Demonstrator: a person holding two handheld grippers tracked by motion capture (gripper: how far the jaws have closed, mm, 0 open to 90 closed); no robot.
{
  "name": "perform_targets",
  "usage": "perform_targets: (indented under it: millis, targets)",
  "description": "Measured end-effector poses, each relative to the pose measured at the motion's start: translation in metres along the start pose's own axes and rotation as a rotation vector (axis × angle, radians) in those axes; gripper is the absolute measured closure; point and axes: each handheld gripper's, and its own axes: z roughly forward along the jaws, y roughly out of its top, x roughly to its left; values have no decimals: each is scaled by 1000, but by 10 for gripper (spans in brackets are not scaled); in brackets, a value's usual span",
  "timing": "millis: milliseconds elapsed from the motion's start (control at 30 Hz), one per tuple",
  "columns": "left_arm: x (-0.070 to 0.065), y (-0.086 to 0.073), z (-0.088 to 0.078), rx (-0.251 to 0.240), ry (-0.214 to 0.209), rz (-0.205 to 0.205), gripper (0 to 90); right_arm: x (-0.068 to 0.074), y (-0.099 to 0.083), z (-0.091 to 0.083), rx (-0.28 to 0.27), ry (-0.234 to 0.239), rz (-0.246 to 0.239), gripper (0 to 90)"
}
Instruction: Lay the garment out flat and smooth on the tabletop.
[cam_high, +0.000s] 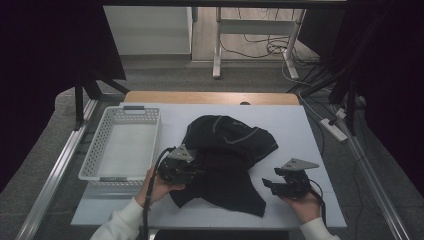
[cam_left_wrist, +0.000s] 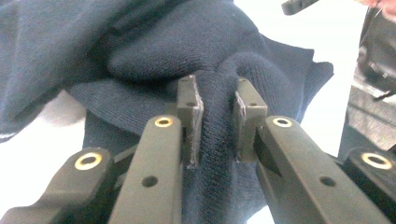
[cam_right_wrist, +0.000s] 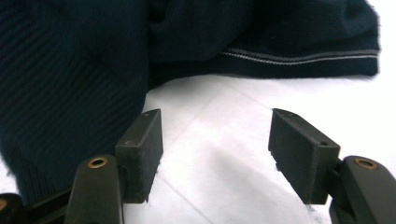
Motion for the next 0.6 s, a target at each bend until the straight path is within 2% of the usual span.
perform_targets:
  millis: [67, 200, 367, 533, 600]
  targets:
    - [1, -2, 1, 2, 0, -5, 753, 5, 0, 3, 12, 14, -12, 345]
    - [-2, -1, 3, 5, 1, 2, 752, 20, -5, 6, 39, 85, -20, 340]
    - [0, -1, 2, -1, -1, -5, 754, 38, -16, 5, 87, 131, -42, 331]
    - [-1, 0, 2, -3, 3, -7, 756, 51, -21, 12, 154, 110, -96, 327]
    - [-1, 0, 1, -3, 3, -7, 756, 53, -22, 14, 156, 103, -110, 335]
